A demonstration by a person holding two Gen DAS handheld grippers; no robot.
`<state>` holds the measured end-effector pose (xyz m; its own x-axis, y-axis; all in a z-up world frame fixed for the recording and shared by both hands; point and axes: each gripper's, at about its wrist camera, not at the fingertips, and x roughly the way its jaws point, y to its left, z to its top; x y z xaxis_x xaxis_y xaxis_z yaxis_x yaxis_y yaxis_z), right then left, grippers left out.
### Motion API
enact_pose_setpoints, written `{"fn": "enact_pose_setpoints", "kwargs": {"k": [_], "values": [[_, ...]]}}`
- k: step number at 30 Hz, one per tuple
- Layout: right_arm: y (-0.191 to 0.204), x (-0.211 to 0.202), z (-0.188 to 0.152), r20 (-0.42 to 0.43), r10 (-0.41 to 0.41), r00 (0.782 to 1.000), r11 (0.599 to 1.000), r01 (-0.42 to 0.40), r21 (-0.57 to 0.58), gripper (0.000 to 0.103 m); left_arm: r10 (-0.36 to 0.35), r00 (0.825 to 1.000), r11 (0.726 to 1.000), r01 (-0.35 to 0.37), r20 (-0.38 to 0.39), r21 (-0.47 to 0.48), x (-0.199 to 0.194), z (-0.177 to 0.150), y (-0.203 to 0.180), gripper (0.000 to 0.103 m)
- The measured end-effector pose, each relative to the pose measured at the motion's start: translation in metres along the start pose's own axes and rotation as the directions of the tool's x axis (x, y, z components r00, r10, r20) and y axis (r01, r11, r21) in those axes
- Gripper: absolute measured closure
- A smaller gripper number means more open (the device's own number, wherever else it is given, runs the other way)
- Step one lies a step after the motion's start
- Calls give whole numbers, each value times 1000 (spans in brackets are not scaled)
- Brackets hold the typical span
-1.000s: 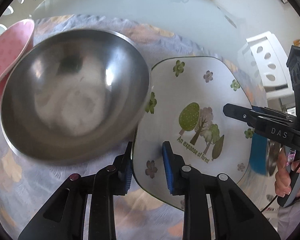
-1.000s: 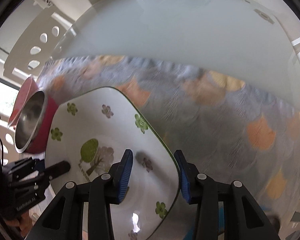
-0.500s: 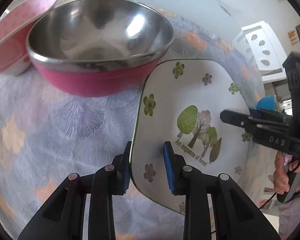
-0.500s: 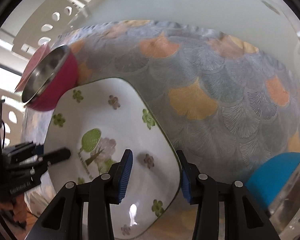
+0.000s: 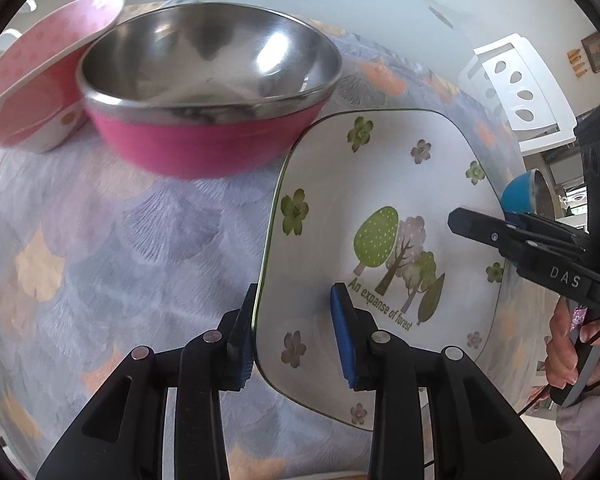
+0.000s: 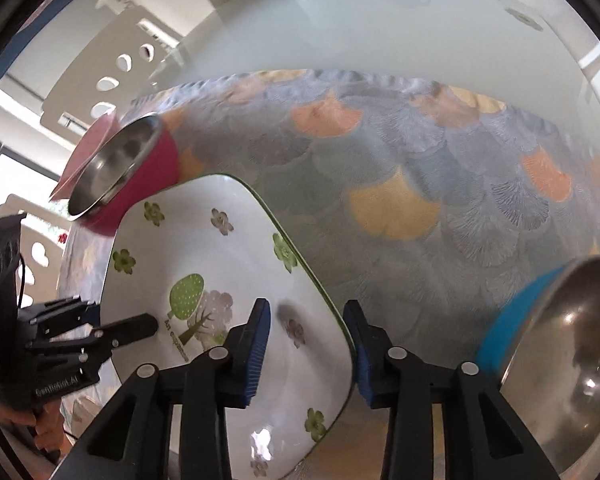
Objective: Organize plates and bowls
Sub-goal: 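Lift and carry the forest plate over the plate stack with both tools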
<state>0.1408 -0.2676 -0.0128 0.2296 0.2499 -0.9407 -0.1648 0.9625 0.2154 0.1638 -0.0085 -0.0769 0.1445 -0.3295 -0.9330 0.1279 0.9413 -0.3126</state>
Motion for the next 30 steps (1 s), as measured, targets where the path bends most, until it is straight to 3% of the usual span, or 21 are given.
{"fn": "enact_pose_setpoints", "kwargs": {"k": [9,30], "values": [[4,-10,-21,12,67,998,997,-67,34,68,-6,1000,1000,6,2,13,-7,-8,-3,74],[30,-64,-43,97,108,989,993,-113,45,68,-13,997,1000,12,75,8,-55,-26,-9,74]]}}
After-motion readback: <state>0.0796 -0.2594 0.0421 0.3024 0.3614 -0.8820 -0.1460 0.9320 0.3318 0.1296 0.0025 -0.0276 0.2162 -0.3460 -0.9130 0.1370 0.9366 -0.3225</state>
